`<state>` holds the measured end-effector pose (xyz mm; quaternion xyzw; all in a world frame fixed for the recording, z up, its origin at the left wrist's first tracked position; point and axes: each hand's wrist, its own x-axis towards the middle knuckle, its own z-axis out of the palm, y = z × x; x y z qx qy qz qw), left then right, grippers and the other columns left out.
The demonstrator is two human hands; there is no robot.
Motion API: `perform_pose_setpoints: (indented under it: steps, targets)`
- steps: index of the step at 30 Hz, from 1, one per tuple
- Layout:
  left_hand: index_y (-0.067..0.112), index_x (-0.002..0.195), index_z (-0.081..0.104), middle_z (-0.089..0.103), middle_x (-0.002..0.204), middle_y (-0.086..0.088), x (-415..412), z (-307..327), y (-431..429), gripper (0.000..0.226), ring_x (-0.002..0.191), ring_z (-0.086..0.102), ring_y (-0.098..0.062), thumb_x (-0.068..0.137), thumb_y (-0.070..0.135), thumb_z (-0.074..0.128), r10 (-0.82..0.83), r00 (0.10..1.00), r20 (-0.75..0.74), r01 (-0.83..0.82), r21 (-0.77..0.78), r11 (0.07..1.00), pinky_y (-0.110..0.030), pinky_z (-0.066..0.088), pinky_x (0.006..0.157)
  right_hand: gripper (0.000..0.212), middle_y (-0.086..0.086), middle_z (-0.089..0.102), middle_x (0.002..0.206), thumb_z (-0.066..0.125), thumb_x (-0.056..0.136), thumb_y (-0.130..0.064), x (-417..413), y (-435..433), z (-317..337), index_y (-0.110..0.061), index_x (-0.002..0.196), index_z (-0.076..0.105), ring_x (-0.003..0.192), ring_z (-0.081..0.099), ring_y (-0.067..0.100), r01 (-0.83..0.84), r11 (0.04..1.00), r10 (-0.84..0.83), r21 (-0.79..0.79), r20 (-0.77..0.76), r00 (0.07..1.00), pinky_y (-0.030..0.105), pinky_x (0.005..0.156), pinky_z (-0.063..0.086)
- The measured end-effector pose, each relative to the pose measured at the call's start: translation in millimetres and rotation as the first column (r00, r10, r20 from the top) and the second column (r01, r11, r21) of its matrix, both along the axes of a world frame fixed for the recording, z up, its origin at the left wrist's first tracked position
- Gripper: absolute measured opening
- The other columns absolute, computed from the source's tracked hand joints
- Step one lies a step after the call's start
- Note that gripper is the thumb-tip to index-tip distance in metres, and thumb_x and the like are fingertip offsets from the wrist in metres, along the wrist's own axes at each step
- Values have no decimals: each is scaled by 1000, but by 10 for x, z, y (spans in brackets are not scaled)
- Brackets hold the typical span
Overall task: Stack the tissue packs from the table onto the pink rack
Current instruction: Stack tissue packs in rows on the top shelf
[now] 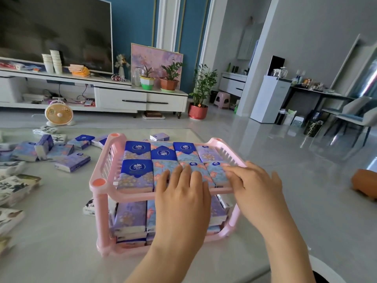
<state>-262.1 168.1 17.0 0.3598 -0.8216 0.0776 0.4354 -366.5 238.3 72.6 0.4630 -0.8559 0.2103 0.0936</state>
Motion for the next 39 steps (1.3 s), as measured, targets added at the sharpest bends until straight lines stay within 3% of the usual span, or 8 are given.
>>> perform_pose_setpoints:
  steps: [7, 10, 16, 22, 26, 31, 35, 39]
  targets:
    - [9, 82, 65, 70, 102, -12, 52, -64, -17, 36, 99, 66, -30, 90, 26, 34, -33, 998, 58, 36, -55, 998, -40, 34, 88, 34, -5, 59, 115, 43, 93, -16, 7, -128, 1, -37, 116, 57, 127, 35, 15, 48, 995, -36, 84, -146, 989, 45, 112, 20]
    - [7, 89, 66, 68, 105, -14, 82, -87, -11, 38, 100, 65, -31, 89, 28, 34, -40, 994, 100, 46, -57, 997, -41, 34, 90, 27, -3, 61, 106, 52, 87, -15, -43, -177, 1, -32, 100, 69, 109, 48, 24, 56, 998, -49, 36, -171, 984, 35, 88, 39]
    - [5, 97, 67, 67, 109, -16, 158, -84, -49, 43, 102, 64, -32, 89, 29, 32, -46, 980, 195, 61, -72, 996, -40, 32, 92, 15, 9, 61, 58, 73, 75, -17, -217, -131, -146, -15, 60, 71, 63, 55, 34, -90, 970, 52, -225, -167, 985, 37, 60, 42]
    - [5, 98, 67, 68, 107, -14, 274, -75, -170, 43, 99, 66, -30, 91, 30, 33, -92, 963, 253, 130, -138, 982, -37, 36, 86, 12, 2, 61, 56, 67, 76, -13, -206, -92, -324, -9, 68, 74, 75, 55, 26, -215, 858, 212, -466, -59, 975, 36, 76, 44]
    - [6, 118, 49, 65, 116, -12, 422, -130, -327, 37, 105, 63, -27, 87, 26, 52, -122, 942, 312, 200, -232, 952, -37, 45, 89, 17, -21, 37, 54, 61, 76, -20, -110, -52, -342, -16, 62, 68, 62, 43, 22, -253, 829, 196, -498, -165, 967, 23, 63, 26]
    - [10, 120, 52, 64, 120, -11, 643, -80, -477, 44, 107, 63, -26, 80, 19, 66, -180, 912, 369, 295, -283, 913, -33, 35, 93, 20, -8, 56, 53, 56, 77, -24, 7, -19, -339, -18, 59, 64, 63, 42, 24, -206, 834, 159, -512, -134, 978, 24, 58, 23]
    - [13, 121, 46, 64, 121, -8, 796, 10, -457, 36, 108, 63, -23, 87, 24, 43, -218, 887, 408, 341, -259, 904, -34, 42, 95, 17, 5, 64, 64, 52, 75, -17, 15, 1, -189, -14, 65, 65, 61, 54, 34, -177, 829, 155, -530, -87, 984, 35, 63, 43]
    - [16, 126, 45, 61, 126, -4, 902, -30, -403, 39, 114, 59, -21, 90, 31, 41, -252, 888, 384, 334, -164, 928, -37, 49, 95, 11, 10, 65, 81, 59, 73, -1, 339, -102, 17, -6, 78, 67, 76, 62, 33, -285, 850, 162, -443, -295, 942, 40, 72, 50]
